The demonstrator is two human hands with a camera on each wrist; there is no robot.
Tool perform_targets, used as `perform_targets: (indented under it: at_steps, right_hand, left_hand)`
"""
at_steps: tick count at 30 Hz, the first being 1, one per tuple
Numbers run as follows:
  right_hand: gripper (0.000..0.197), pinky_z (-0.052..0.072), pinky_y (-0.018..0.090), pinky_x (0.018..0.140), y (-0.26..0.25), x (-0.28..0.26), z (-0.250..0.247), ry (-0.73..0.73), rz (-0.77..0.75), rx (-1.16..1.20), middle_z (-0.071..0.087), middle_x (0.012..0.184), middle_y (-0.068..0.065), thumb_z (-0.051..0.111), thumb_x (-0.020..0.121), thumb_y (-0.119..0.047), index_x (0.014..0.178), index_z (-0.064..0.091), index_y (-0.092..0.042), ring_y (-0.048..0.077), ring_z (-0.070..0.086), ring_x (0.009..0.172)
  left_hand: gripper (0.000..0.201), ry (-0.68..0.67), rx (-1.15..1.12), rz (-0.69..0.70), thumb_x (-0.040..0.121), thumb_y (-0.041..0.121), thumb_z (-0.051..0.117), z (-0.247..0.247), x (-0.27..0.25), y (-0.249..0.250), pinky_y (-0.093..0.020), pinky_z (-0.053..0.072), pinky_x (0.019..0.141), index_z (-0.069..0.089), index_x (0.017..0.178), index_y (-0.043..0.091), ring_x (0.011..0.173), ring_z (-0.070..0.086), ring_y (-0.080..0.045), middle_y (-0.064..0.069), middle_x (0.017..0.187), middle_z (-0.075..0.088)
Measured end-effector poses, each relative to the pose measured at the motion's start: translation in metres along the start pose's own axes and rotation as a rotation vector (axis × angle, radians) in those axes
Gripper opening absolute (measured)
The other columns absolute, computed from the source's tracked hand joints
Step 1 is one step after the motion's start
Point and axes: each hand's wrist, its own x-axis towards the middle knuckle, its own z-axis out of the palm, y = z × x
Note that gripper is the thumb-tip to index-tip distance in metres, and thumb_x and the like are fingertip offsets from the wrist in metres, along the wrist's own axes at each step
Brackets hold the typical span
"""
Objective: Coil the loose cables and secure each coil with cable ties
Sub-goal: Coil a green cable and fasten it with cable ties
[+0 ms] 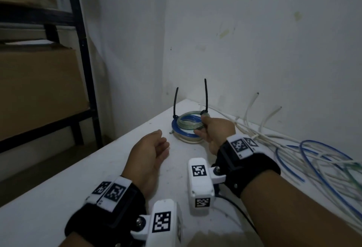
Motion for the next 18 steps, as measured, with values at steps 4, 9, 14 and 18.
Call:
perform_targets:
  at_steps: [4,9,14,18]
  right_hand:
    - [0.027,0.059,0.043,0.067,-0.003,0.003,-0.004,0.1,-0.093,-0.373,0.067,0.067,0.008,0.067,0.084,-0.028,0.07,0.06,-0.006,0.027,0.065,0.068]
    - [0.039,0.056,0.047,0.071,-0.005,-0.002,-0.012,0.113,-0.129,-0.647,0.07,0.07,0.017,0.063,0.085,-0.039,0.062,0.062,-0.008,0.032,0.067,0.063]
    - [0.042,0.056,0.046,0.068,-0.004,-0.002,-0.012,0.168,-0.098,-0.651,0.064,0.057,0.013,0.067,0.082,-0.04,0.06,0.056,-0.005,0.028,0.06,0.053]
    - [0.036,0.058,0.044,0.064,-0.006,-0.002,-0.011,0.172,-0.049,-0.484,0.06,0.044,0.009,0.069,0.082,-0.026,0.059,0.058,-0.001,0.028,0.062,0.05]
  left_hand:
    - [0.02,-0.015,-0.008,0.007,0.093,0.015,0.056,-0.001,0.002,-0.001,-0.033,0.051,0.09,0.06,0.111,0.007,0.097,0.06,-0.022,-0.011,0.1,0.062]
    - [0.018,-0.022,0.02,0.015,0.093,0.014,0.056,-0.002,0.004,-0.003,-0.03,0.052,0.085,0.062,0.108,0.006,0.094,0.061,-0.02,-0.011,0.099,0.064]
    - [0.014,-0.019,0.051,0.011,0.092,0.013,0.057,-0.002,0.003,-0.004,-0.031,0.053,0.085,0.064,0.101,0.005,0.093,0.061,-0.021,-0.012,0.098,0.064]
    - [0.012,-0.019,0.057,0.002,0.091,0.012,0.057,-0.001,0.001,-0.003,-0.032,0.052,0.088,0.064,0.099,0.005,0.093,0.06,-0.022,-0.012,0.097,0.064]
